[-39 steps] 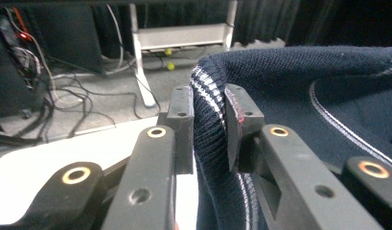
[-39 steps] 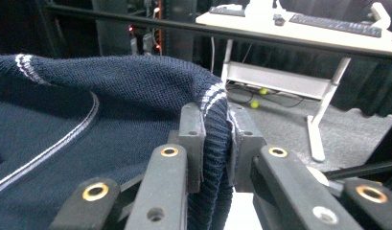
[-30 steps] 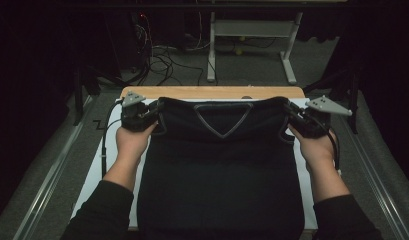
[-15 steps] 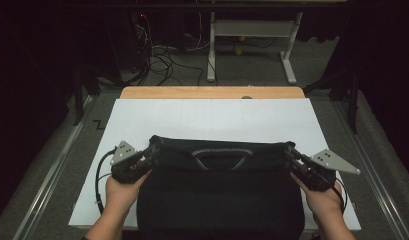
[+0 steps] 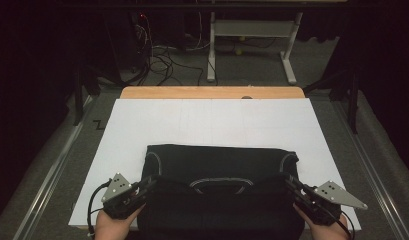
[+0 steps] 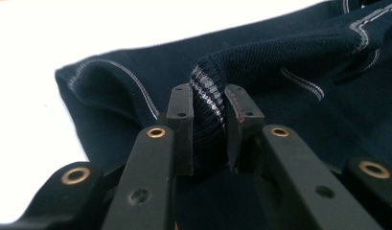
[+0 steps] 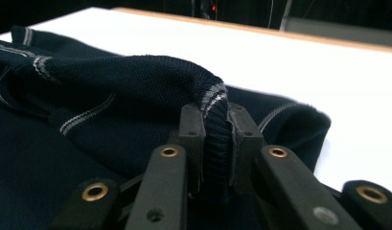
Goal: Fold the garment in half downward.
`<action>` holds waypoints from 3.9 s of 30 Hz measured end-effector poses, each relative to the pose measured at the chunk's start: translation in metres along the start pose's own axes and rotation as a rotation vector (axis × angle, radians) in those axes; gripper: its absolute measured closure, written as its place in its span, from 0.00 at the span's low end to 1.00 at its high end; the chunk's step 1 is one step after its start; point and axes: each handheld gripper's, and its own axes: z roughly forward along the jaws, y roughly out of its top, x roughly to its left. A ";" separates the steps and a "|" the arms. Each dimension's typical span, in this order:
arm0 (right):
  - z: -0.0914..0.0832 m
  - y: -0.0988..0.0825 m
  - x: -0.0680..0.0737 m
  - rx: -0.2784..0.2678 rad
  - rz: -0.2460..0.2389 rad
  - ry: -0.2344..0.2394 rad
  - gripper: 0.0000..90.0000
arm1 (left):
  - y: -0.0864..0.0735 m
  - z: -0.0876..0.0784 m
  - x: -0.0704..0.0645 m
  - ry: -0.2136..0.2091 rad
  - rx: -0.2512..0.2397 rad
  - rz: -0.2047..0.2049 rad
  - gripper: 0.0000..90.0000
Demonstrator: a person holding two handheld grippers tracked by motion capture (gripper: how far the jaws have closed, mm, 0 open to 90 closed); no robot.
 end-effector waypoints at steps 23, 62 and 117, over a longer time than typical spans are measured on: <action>0.013 -0.015 -0.016 0.096 0.115 -0.004 0.45 | 0.000 0.010 0.017 0.014 0.062 -0.124 0.26; 0.100 0.013 -0.061 0.354 0.143 -0.026 0.85 | 0.038 0.091 0.067 0.092 0.256 -0.181 0.81; 0.177 0.056 -0.093 0.303 0.075 -0.184 0.82 | 0.086 0.145 0.120 0.186 0.201 -0.195 0.77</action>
